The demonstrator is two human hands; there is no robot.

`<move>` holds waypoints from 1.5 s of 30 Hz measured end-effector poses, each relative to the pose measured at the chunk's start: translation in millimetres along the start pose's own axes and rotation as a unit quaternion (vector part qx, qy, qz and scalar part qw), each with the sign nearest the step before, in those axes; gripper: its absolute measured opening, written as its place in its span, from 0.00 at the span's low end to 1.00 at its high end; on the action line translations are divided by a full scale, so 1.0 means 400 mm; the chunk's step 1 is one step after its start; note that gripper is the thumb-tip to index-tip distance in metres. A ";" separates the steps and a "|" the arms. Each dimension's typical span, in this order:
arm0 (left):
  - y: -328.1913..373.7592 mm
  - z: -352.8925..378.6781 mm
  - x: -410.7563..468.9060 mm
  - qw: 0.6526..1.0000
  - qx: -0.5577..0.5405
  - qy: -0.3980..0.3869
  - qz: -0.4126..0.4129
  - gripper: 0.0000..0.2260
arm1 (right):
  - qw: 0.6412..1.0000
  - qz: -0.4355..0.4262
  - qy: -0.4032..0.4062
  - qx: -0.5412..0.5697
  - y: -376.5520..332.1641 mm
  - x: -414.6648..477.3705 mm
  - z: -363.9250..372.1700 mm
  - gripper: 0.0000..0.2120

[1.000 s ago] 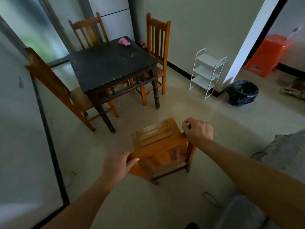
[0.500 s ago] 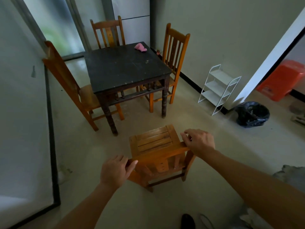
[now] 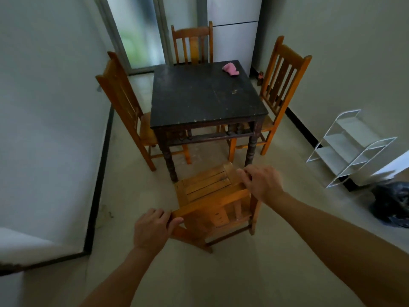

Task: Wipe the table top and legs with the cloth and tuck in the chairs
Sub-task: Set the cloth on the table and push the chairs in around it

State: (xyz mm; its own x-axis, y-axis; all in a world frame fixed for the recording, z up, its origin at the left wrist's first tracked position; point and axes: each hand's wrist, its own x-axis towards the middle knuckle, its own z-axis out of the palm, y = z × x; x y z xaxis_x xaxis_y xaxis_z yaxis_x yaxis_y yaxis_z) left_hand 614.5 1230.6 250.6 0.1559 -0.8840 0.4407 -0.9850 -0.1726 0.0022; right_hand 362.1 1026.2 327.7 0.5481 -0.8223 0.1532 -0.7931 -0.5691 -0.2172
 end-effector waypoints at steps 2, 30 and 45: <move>0.007 0.023 0.059 1.000 0.002 -0.011 -0.003 0.25 | 1.000 0.019 0.004 -0.025 0.039 0.062 0.013 0.18; -0.118 0.386 0.873 0.992 0.018 -0.102 0.076 0.26 | 0.984 0.177 -0.002 0.036 0.334 0.765 0.154 0.19; -0.094 0.420 0.955 0.983 0.054 -0.170 0.046 0.36 | 0.999 -0.036 -0.001 -0.009 0.439 0.811 0.166 0.13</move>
State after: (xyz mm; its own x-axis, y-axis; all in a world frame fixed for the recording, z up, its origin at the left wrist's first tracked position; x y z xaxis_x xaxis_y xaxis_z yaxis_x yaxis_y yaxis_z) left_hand 723.4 826.5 268.1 0.0999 -0.9891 0.1086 -0.9854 -0.1135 -0.1268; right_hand 418.3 659.3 275.4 0.6037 -0.7798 0.1659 -0.7568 -0.6259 -0.1885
